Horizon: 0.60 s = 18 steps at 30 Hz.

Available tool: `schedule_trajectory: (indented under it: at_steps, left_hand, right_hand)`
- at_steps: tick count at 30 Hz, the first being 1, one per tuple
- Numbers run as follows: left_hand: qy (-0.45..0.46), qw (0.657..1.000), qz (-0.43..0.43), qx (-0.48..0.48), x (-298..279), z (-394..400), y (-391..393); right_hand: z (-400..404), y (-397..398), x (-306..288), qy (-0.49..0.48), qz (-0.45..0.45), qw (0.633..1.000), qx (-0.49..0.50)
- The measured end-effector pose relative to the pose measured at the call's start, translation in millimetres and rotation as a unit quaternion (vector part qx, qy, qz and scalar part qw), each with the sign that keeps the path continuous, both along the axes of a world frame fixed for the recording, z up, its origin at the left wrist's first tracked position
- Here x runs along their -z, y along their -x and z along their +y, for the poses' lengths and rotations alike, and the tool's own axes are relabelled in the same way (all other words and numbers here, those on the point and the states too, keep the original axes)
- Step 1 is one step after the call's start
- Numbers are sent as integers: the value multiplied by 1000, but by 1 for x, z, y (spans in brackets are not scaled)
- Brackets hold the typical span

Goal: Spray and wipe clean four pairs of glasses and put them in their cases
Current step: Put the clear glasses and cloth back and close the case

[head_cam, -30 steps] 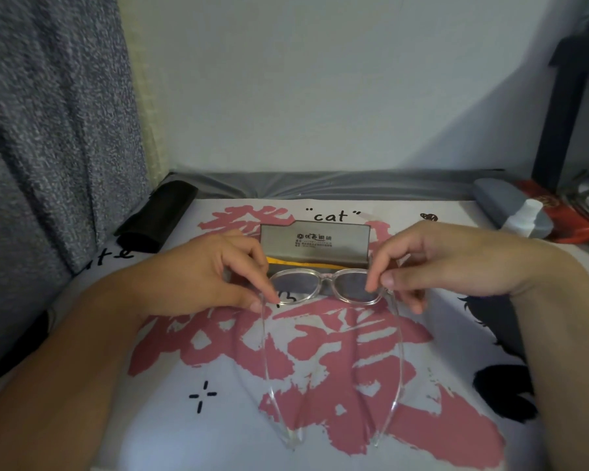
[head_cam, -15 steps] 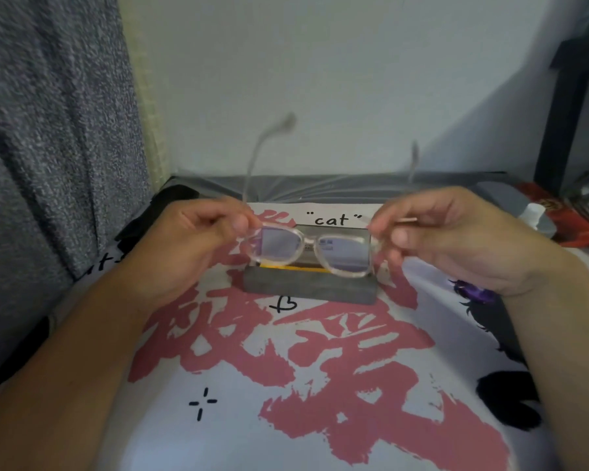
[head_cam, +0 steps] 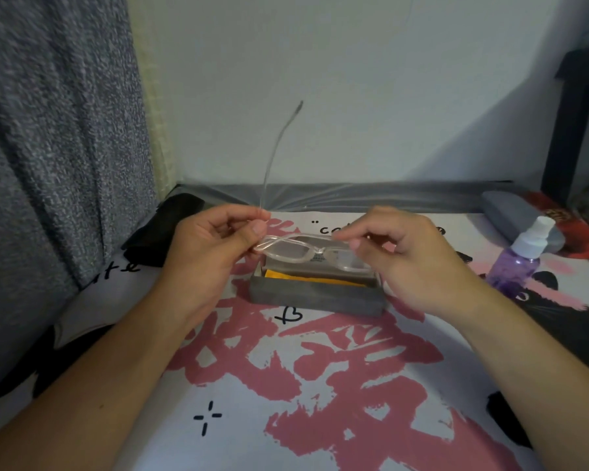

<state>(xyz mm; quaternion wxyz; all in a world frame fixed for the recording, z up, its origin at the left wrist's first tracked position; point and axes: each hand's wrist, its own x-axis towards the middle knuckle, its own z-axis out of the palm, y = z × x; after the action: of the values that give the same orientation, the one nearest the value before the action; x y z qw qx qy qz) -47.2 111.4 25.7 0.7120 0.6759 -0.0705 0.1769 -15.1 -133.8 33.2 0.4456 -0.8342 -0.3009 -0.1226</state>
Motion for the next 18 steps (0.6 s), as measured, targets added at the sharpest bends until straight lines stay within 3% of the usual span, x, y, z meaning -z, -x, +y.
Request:
schedule_trajectory:
  at_steps: [4,9,13,18]
  left_hand:
    - [-35,999,-16,-2,1,1,0]
    - [-51,993,-85,-67,1,0,-3]
    - [-58,991,-89,-81,0,1,-3]
    - [-220,963,-130,-85,1,7,1]
  right_hand:
    - [-2,0,-3,3,43,999,3]
    - [-8,-5,-6,-148,139,977,60]
    - [-11,-3,-6,-204,245,948,9]
    - [-12,-5,-7,-172,185,967,22]
